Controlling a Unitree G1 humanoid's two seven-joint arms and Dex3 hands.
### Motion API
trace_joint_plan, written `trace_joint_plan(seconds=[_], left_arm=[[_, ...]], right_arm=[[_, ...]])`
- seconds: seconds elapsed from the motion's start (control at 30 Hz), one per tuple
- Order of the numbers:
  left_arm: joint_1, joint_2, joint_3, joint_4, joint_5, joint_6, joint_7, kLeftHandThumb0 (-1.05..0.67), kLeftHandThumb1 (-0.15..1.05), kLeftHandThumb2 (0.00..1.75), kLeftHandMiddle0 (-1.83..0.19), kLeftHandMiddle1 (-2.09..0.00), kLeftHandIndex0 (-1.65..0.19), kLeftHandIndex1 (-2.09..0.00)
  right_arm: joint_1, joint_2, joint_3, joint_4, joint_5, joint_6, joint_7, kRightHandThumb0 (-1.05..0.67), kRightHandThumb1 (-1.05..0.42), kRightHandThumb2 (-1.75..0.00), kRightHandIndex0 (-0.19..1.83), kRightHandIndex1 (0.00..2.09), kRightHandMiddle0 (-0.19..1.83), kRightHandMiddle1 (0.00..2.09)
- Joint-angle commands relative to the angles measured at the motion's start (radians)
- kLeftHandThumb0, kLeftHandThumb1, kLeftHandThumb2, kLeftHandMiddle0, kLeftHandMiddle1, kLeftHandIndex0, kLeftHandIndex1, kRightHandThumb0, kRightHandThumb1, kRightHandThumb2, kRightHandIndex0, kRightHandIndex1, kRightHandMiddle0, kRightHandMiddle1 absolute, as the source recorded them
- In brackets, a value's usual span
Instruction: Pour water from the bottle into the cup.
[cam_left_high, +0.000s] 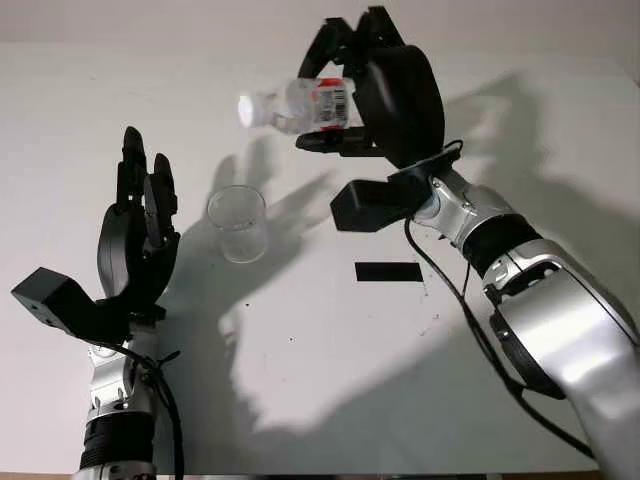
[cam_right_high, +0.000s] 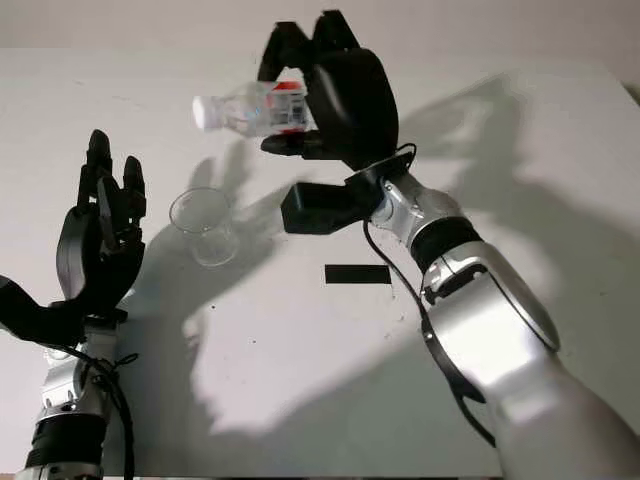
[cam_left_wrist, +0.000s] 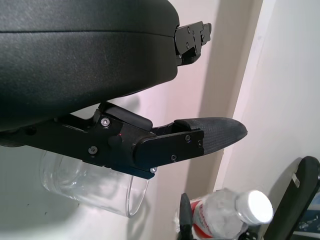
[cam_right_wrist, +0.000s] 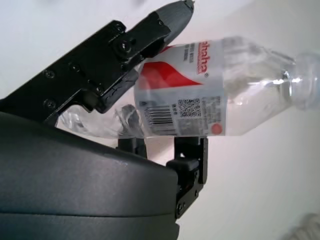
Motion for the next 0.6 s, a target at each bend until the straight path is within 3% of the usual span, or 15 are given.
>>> trace_joint_plan(seconds=[0.0,0.23,0.57], left_arm=[[0.019,0.003,0.008,0.012,-0.007,0.004,-0.008,-0.72,1.05,0.57,0.19,0.00,0.19,0.00],[0.019,0.015,0.004,0.010,-0.001,0.013,-0.018,-0.72,1.05,0.58,0.19,0.00,0.19,0.00],[0.018,0.014,0.004,0.011,0.004,0.018,-0.014,-0.72,1.05,0.59,0.19,0.00,0.19,0.00]], right_arm=[[0.042,0.025,-0.083,-0.049,0.096,-0.010,0.102,-0.31,-1.05,-0.34,1.16,2.09,0.89,2.09],[0.174,0.076,-0.247,-0.219,0.324,0.097,0.399,-0.31,-1.05,-0.39,1.09,2.09,0.85,2.09],[0.327,0.080,-0.322,-0.534,0.434,0.378,0.621,-0.30,-1.05,-0.44,1.09,2.09,0.75,2.09]])
